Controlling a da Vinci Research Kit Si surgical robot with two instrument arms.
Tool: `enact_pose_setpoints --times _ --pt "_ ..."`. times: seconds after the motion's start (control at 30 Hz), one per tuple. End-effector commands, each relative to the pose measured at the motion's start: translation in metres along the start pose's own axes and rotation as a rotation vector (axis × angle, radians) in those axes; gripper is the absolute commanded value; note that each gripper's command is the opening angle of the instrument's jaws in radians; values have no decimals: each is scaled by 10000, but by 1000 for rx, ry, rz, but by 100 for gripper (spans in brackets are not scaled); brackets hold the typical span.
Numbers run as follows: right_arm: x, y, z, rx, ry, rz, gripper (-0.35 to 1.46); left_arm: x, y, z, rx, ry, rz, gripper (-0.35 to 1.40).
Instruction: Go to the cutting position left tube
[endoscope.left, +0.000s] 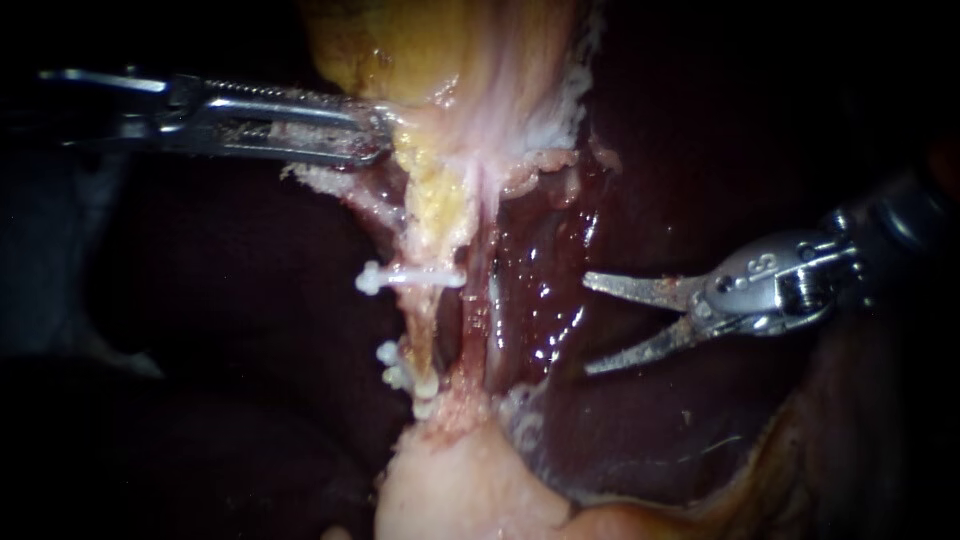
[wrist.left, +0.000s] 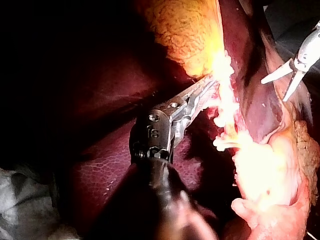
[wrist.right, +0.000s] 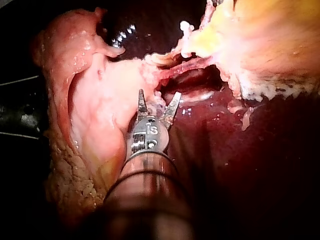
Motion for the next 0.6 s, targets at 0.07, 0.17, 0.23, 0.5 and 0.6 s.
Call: enact_pose_setpoints --times 0.07,0.17,0.23,0.5,0.6 --pt "1 0 0 0 0 0 145 4 2 -6 -4 -2 -2 -35" --pt "2 -1 0 0 0 -6 145 18 8 -23 -14 -9 -10 -35" --pt "4 -2 -1 0 0 -5 145 29 13 -38 -17 2 -18 -35" --pt "22 -7 2 72 40 8 145 51 27 -77 -11 38 -30 -35" --pt "31 -13 8 104 62 9 141 49 27 -74 -9 39 -29 -35"
